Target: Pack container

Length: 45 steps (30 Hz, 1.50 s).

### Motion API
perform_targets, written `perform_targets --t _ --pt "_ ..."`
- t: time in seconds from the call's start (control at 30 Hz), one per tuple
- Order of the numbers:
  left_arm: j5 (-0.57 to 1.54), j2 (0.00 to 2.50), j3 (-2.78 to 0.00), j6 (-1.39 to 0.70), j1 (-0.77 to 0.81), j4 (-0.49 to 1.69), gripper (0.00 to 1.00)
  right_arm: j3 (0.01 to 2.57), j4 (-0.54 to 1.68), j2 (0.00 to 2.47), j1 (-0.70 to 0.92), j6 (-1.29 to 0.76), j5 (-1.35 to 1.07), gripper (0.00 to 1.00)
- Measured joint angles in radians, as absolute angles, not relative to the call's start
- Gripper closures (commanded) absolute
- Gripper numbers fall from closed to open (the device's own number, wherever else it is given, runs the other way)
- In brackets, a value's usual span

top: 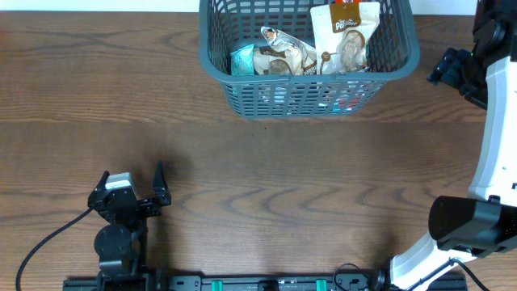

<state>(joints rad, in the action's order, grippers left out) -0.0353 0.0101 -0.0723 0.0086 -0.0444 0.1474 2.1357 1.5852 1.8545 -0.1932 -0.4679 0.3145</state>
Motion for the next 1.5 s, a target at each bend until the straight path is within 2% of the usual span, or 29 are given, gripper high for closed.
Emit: perform_targets --t 1.5 --pt "-0.033 0.01 -0.067 0.009 -0.044 0.131 0.01 2.136 1.585 1.855 -0.193 -0.468 0.315 0.01"
